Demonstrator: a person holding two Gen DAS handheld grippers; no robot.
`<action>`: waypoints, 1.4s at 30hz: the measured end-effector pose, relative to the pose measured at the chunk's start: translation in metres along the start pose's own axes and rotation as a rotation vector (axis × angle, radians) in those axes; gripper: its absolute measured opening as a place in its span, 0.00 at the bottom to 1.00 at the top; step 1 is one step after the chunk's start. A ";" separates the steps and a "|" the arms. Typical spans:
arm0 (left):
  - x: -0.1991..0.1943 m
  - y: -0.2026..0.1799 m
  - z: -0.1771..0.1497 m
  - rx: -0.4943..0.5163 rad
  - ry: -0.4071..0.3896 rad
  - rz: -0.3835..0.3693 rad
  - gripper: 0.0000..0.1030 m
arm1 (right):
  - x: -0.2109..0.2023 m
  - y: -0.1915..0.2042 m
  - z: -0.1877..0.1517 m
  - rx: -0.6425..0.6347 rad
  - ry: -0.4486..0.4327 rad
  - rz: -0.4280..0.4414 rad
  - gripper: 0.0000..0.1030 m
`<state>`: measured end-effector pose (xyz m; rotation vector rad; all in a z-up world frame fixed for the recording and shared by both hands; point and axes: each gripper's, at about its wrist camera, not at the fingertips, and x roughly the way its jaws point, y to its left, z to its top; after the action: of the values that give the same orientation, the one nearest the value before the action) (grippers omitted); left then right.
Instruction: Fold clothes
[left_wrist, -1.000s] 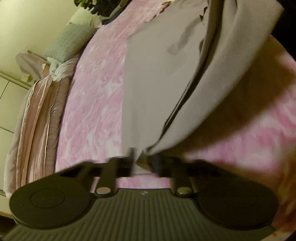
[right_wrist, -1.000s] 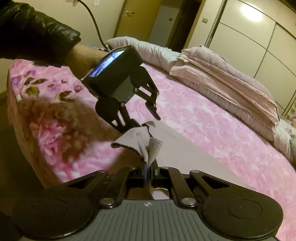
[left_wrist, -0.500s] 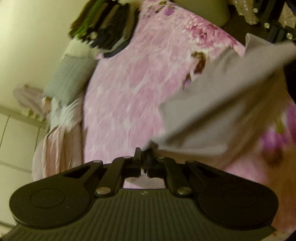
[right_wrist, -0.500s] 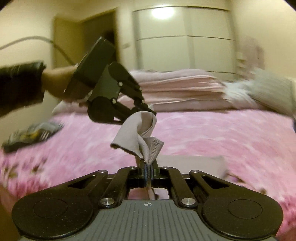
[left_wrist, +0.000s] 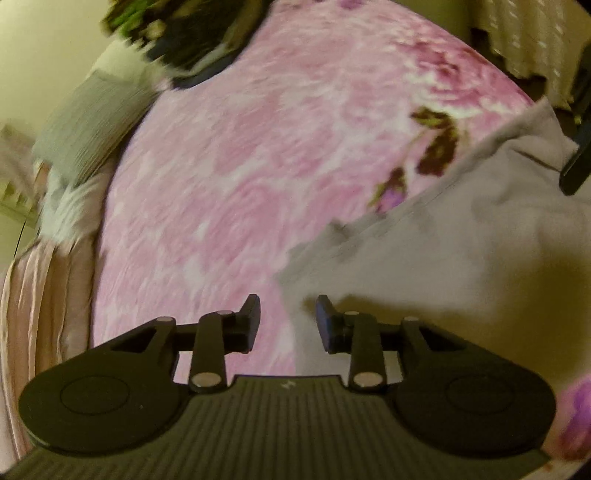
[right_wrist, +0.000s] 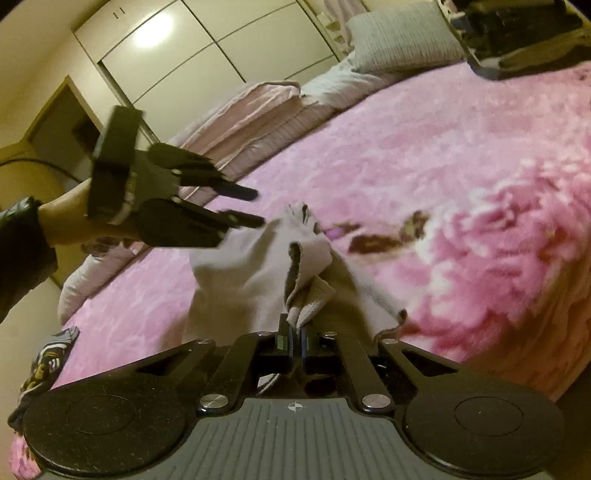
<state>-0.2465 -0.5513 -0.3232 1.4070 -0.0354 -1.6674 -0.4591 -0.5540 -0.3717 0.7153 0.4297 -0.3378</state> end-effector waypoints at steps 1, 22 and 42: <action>-0.008 0.000 -0.008 -0.022 0.005 0.007 0.28 | 0.000 -0.001 0.000 0.013 0.000 0.001 0.00; -0.051 -0.007 -0.100 -0.246 -0.021 0.033 0.31 | -0.024 0.070 -0.004 -0.270 -0.010 -0.144 0.32; -0.053 -0.108 -0.109 0.323 -0.183 0.179 0.56 | 0.050 0.150 -0.051 -0.889 0.270 -0.183 0.00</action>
<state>-0.2311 -0.3996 -0.3793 1.4320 -0.5401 -1.6860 -0.3636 -0.4206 -0.3478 -0.1548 0.8296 -0.1870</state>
